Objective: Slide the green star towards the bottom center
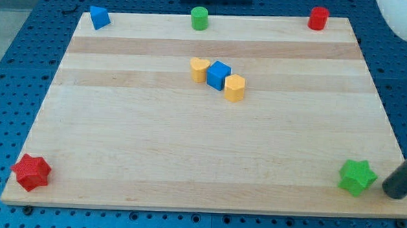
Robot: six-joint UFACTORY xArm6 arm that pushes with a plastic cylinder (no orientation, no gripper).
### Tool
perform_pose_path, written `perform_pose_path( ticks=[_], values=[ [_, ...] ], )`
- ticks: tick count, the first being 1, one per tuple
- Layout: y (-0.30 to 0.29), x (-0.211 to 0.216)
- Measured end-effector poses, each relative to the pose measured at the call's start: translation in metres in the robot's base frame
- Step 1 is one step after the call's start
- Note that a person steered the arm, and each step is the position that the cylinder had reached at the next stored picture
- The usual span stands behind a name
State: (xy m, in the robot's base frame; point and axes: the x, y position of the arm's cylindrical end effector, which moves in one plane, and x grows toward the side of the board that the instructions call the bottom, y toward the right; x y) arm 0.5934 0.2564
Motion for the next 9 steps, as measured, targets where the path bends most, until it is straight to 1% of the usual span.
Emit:
perform_pose_path(
  ticks=[1, 3, 4, 7, 8, 9],
  values=[
    [-0.035, -0.002],
    [-0.097, -0.039],
    [-0.115, -0.051],
    [-0.206, -0.089],
    [-0.207, -0.088],
    [-0.194, -0.061]
  ],
)
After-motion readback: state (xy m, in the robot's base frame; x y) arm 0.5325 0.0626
